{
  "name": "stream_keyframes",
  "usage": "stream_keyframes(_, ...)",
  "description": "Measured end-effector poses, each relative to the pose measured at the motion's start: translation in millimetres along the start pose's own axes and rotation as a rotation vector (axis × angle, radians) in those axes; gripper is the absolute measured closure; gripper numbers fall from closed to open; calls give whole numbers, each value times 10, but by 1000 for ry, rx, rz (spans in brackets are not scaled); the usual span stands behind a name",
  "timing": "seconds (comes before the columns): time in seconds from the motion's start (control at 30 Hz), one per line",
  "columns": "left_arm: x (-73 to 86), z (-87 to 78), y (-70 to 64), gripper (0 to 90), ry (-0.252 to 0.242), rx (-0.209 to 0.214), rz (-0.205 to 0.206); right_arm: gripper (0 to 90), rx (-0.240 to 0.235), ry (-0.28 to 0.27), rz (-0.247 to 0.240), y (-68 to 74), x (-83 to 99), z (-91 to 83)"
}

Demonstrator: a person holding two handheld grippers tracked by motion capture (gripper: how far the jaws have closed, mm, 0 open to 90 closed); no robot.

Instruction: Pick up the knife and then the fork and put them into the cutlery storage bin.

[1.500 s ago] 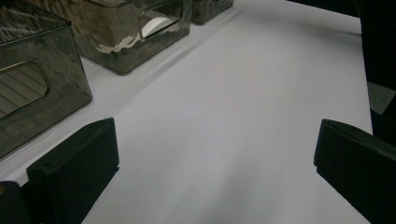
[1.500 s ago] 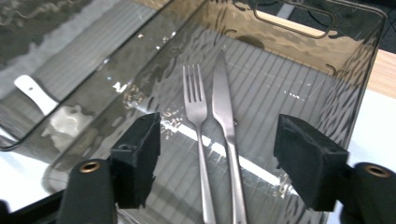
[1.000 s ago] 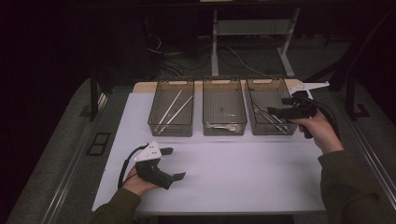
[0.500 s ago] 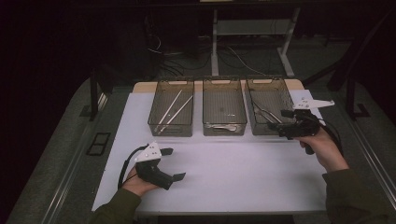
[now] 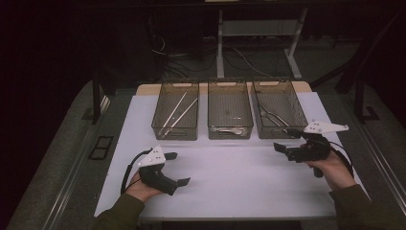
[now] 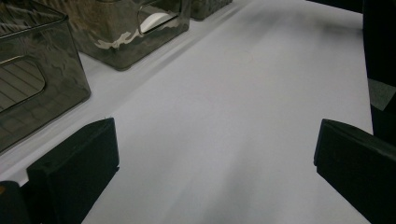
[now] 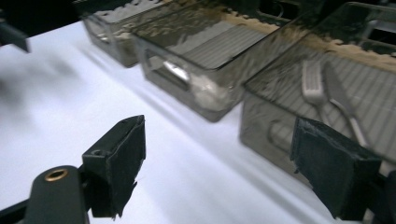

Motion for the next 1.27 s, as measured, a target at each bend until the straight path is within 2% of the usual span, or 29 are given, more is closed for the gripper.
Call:
stream_keyframes(0.17, 1, -2, 1, 0, 2, 1, 0, 174, -36, -12, -5, 124, 99, -61)
stream_keyframes(0.27, 0, -4, -1, 0, 3, 2, 3, 175, -40, -24, 0, 169, 142, -84)
stream_keyframes(0.53, 2, -7, 0, 0, 8, 5, 13, 175, -66, -8, -17, 284, 368, -136)
stream_keyframes(0.6, 3, -6, -2, 0, 7, 4, 8, 175, -85, 7, -16, 310, 427, -148)
stream_keyframes(0.97, 6, -8, -10, 0, 7, 3, 6, 174, -78, 19, -6, 351, 580, -286)
stream_keyframes(1.27, 7, -6, -7, 0, 8, 2, 7, 174, -82, 24, -5, 367, 597, -284)
Point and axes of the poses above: each handheld gripper's, and its own axes: z roughly forward along the jaws, x roughly out of its underside, y roughly to its left, the point moved 6 cm from there along z, roughly forward along the jaws, and after that the axes turned 15 degrees about -y, right-handed, at the moved point
